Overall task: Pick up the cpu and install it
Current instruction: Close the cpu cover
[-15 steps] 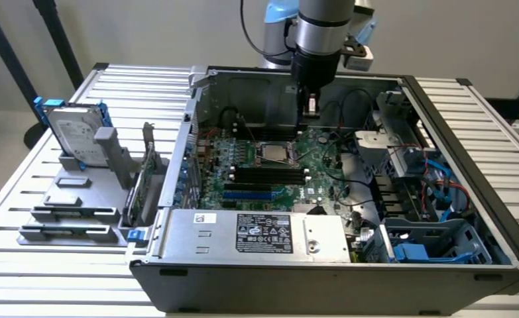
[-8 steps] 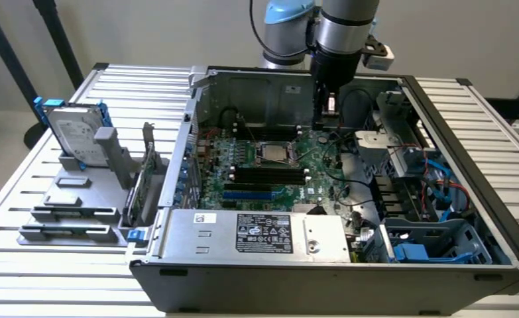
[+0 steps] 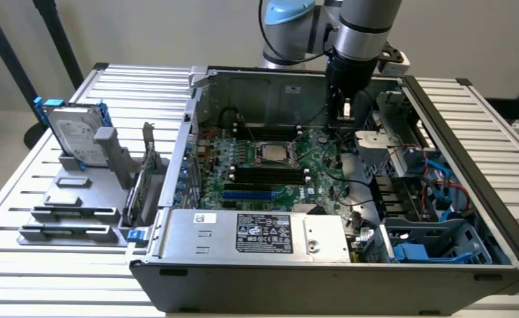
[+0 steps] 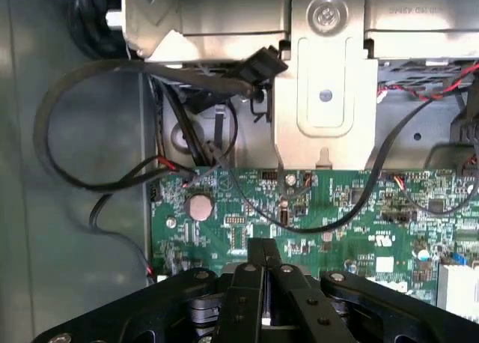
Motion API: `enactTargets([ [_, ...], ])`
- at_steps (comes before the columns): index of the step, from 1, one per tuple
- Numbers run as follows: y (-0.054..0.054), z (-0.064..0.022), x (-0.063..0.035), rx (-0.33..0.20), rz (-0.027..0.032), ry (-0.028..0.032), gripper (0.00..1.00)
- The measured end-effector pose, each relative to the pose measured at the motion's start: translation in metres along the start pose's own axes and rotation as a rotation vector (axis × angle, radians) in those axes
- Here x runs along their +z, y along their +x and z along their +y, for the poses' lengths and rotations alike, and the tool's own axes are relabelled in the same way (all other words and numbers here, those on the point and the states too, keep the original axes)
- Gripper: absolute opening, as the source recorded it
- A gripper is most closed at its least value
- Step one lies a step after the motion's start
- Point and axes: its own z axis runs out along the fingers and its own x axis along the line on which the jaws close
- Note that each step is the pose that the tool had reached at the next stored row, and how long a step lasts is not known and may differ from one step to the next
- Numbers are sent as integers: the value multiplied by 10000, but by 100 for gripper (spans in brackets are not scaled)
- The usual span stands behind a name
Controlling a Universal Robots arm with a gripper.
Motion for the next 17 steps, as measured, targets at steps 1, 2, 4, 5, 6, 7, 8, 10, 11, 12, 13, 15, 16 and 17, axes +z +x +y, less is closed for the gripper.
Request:
enactTargets([
  [1,-8,0,17,-5,0,1,11],
  [2,-14,0,35,-6,-2,3,11],
  [4,-19,-7,71,-9,-1,4,11],
  [5,-21,-18,89,-12,-1,4,11],
  [6,-22,-32,106,-12,-1,5,11],
  [7,-23,-50,124,-12,-2,6,11],
  [8,-25,-72,143,-13,-3,9,11],
  [10,-26,-121,169,-10,0,28,11],
  [11,-27,-133,170,-7,-4,103,11],
  [12,-28,-139,169,0,-8,265,11],
  [13,-28,-143,169,10,-11,430,11],
  [15,-28,-150,169,21,-15,656,11],
  [16,-28,-155,169,26,-17,746,11],
  [17,-28,-163,169,31,-20,830,11],
])
